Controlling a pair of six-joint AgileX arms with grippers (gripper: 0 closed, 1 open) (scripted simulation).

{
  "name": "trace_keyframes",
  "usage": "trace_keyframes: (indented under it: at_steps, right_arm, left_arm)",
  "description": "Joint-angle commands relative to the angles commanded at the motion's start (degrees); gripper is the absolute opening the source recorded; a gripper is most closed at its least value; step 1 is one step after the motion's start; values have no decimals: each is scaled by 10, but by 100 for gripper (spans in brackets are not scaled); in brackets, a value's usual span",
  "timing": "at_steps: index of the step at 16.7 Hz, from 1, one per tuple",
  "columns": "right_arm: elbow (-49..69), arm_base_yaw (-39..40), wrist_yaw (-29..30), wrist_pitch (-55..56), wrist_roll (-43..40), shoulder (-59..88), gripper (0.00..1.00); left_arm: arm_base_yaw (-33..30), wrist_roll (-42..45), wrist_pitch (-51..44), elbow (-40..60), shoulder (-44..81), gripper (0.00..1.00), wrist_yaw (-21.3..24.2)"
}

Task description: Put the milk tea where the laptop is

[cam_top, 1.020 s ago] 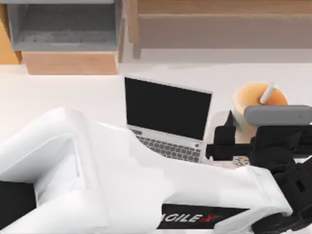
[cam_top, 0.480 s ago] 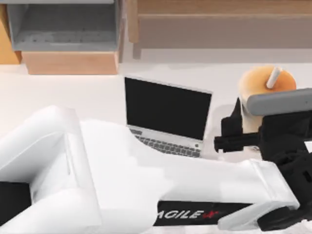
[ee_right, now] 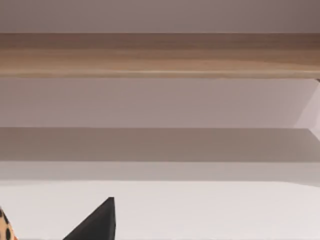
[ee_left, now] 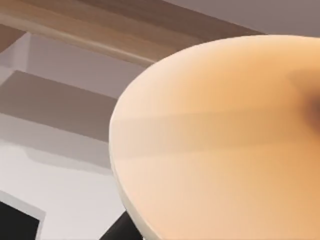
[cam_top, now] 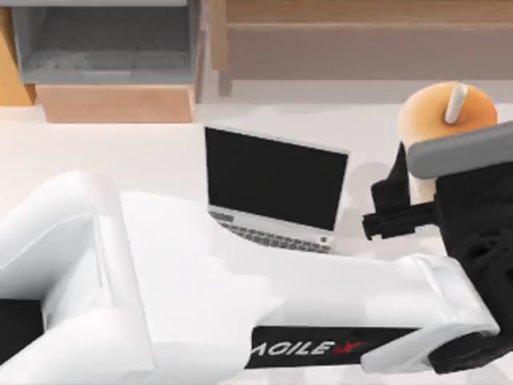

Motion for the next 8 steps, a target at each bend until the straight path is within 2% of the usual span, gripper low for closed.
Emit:
trace_keyframes:
  at_steps: [8]
  right_arm:
    - [0, 0, 0, 0, 0, 0, 100]
  left_arm:
    - [-6, 8, -63, -63, 41, 0, 39]
